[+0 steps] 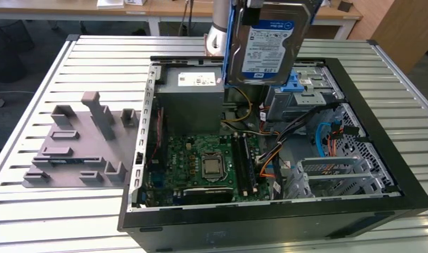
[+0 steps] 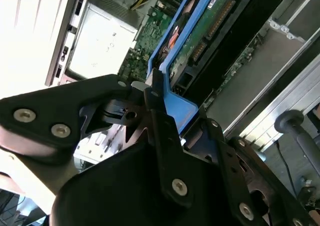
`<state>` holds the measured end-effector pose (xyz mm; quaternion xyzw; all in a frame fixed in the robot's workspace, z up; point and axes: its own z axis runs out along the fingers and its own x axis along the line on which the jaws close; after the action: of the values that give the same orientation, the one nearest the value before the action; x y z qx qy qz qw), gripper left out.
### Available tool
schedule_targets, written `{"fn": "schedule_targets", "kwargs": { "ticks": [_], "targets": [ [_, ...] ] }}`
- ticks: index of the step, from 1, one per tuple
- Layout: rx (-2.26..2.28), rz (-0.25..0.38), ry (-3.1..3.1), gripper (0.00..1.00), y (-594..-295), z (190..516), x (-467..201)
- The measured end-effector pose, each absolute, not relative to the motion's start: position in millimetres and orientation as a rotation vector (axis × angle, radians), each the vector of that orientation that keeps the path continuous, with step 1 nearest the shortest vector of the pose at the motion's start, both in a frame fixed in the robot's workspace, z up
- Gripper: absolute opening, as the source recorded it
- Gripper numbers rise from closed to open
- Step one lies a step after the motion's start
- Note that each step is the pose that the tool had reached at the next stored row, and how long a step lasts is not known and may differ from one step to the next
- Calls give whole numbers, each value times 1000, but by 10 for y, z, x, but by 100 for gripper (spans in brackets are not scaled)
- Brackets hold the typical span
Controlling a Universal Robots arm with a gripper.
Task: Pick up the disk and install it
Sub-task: 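Insert the disk into the insertion slot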
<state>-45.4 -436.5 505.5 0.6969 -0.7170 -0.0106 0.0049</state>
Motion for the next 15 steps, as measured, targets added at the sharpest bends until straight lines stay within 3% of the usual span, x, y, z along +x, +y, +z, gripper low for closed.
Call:
{"fn": "schedule_targets", "kwargs": {
  "ticks": [15],
  "targets": [
    [2182, -33, -2246, 36, -4374, 5055, -519]
  ]
}}
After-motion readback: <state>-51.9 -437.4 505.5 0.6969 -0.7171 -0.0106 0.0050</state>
